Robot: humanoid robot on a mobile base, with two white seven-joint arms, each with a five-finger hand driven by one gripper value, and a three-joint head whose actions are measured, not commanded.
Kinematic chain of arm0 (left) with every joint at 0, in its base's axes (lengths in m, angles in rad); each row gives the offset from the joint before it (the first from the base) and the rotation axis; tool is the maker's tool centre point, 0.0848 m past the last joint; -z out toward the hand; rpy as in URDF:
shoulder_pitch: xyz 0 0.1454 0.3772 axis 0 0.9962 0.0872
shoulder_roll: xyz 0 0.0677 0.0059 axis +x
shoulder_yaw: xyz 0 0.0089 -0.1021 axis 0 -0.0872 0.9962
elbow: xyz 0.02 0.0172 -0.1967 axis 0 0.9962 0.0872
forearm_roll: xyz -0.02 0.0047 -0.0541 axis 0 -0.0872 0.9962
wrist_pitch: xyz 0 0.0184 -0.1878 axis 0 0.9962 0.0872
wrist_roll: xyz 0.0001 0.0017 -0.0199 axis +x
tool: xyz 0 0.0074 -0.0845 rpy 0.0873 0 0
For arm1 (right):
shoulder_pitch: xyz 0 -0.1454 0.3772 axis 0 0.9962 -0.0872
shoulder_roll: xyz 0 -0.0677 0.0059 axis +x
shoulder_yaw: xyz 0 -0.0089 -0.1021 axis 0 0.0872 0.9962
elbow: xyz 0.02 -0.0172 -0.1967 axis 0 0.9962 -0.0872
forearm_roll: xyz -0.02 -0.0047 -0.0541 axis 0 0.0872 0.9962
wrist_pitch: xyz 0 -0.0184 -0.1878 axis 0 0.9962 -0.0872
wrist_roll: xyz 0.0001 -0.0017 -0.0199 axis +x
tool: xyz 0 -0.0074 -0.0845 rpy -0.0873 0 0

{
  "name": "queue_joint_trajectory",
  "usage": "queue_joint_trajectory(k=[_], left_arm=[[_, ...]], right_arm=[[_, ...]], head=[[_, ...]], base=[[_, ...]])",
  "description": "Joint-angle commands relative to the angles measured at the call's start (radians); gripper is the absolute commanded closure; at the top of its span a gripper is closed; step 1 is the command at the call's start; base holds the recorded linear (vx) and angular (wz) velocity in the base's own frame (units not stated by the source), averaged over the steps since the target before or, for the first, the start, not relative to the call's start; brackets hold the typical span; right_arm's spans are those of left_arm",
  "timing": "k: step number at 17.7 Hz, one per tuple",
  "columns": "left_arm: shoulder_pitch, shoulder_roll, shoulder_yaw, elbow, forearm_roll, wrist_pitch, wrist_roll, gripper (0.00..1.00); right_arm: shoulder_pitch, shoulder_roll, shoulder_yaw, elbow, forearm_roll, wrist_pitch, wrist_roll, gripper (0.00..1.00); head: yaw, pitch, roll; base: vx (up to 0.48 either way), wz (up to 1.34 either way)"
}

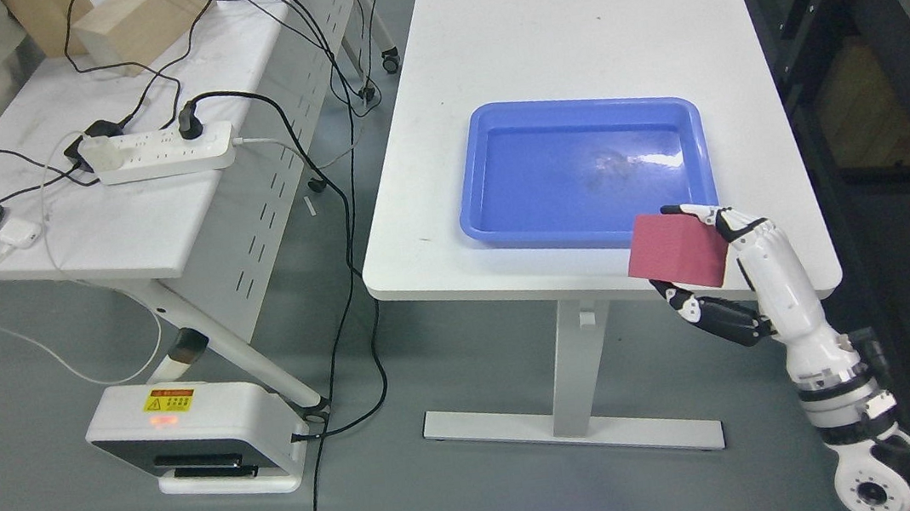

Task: Pick pink block from left shelf to tray
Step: 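Lower the pink block into the blue tray with the right hand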

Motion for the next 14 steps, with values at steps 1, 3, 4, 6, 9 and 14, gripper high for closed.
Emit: queue_joint_trajectory(k=[1,3,4,6,9,14], left_arm=[[0.02,0.017,0.0,-0.017,0.0,0.0,0.0,0.0],[0.02,0.017,0.0,-0.017,0.0,0.0,0.0,0.0],[0.02,0.017,0.0,-0.017,0.0,0.0,0.0,0.0],[0.02,0.017,0.0,-0.017,0.0,0.0,0.0,0.0],[0.02,0.017,0.0,-0.017,0.0,0.0,0.0,0.0],[0.02,0.017,0.0,-0.017,0.0,0.0,0.0,0.0]], right_arm=[[-0.004,-0.017,0.038,-0.001,0.056,0.005,0.062,0.95],[-0.001,-0.017,0.05,0.001,0.073,0.006,0.067,0.95],[-0.001,-0.017,0.051,-0.001,0.073,0.006,0.067,0.95],[0.0,-0.017,0.059,-0.001,0.074,0.005,0.067,0.95],[-0.001,-0.017,0.062,-0.001,0.071,-0.004,0.064,0.94],[-0.004,-0.017,0.108,-0.001,0.074,-0.004,0.071,0.94]], head=[[0.0,0.0,0.0],[0.0,0.0,0.0],[0.0,0.0,0.0],[0.0,0.0,0.0],[0.0,0.0,0.0],[0.0,0.0,0.0]], base=[[0.213,-0.07],[0.176,-0.08],[0.191,-0.11],[0.187,-0.11],[0.172,-0.13],[0.179,-0.13]])
